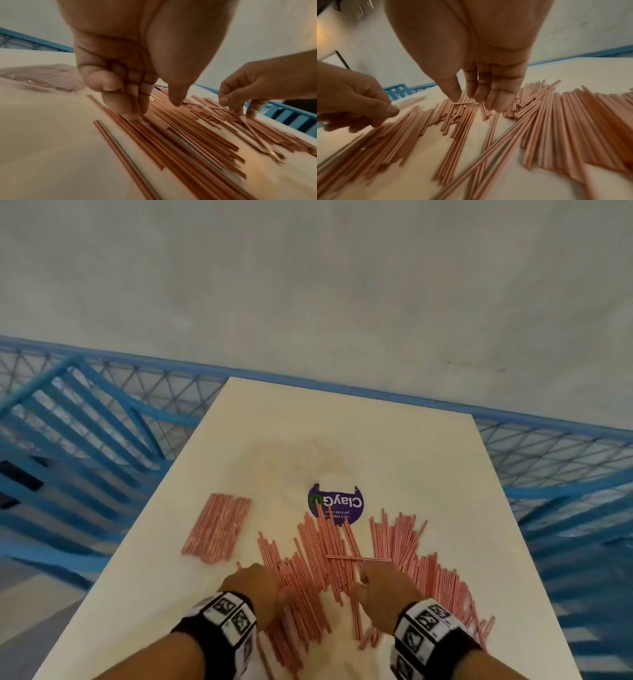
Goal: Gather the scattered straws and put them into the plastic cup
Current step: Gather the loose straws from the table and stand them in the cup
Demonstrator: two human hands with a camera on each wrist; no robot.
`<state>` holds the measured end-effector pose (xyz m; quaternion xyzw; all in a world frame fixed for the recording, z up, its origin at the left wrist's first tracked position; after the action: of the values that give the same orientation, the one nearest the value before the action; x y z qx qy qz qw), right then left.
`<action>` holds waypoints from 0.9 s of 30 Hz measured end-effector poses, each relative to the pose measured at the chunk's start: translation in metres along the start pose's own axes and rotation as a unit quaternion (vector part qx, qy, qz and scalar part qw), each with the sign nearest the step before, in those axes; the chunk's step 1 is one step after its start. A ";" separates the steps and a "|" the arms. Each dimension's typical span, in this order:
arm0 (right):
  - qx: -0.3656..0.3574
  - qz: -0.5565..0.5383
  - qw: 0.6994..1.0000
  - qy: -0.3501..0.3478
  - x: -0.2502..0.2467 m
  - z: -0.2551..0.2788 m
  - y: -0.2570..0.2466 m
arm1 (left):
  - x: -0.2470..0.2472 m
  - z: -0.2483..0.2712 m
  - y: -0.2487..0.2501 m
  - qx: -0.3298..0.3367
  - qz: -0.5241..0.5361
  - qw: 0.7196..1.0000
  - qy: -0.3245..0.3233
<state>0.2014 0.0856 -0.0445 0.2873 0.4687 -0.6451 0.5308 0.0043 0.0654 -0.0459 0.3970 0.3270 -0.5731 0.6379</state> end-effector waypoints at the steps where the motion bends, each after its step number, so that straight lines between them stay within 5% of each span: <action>1: 0.010 -0.013 1.000 0.010 0.001 -0.009 -0.004 | -0.001 -0.006 0.002 -0.015 -0.002 1.000 0.005; 12: 0.091 -0.027 0.995 0.013 0.019 -0.044 -0.025 | 0.009 -0.040 0.004 -0.104 0.077 0.991 0.017; 27: 0.040 -0.116 0.992 -0.044 0.010 -0.032 -0.019 | 0.022 -0.052 -0.010 -0.205 0.189 0.959 0.045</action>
<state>0.1764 0.1108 -0.0601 0.2233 0.4489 -0.7322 0.4609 -0.0010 0.1005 -0.0905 0.3375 0.3847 -0.3450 0.7868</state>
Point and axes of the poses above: each hand's wrist, its own z-axis away from the middle knuckle, its own x-axis out of the palm, y = z × x, the point moved 8 cm from there along -z, towards the middle knuckle, and after that the axes turned 7 degrees about y, right-handed, at the moved point
